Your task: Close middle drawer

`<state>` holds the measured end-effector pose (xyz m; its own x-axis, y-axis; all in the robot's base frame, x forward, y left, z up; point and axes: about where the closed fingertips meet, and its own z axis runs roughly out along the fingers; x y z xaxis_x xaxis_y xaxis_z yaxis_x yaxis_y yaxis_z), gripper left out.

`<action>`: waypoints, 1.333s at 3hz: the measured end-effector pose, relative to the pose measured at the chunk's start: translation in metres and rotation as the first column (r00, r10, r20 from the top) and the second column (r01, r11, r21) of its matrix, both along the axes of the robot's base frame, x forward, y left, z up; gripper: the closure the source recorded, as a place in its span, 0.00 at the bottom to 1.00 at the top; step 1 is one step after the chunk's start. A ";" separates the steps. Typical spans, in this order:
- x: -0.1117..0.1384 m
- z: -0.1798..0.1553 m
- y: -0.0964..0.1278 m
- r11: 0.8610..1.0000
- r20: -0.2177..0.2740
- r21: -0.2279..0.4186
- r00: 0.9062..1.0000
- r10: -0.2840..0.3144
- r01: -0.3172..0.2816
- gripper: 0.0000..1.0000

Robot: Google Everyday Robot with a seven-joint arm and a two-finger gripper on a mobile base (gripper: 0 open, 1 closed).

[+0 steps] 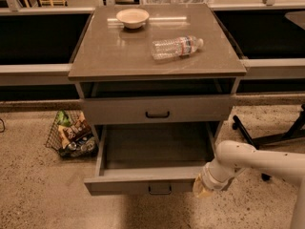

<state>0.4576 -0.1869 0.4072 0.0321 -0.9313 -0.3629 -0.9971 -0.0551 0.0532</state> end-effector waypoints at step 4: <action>0.018 0.000 -0.003 1.000 0.032 0.021 0.999 0.001 -0.002 0.00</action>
Offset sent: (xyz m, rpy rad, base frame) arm 0.0140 -0.0023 -0.0002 0.0181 -0.0251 0.0004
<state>0.4753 -0.1897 0.4075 0.0452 -0.9234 -0.3811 -0.9982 -0.0571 0.0201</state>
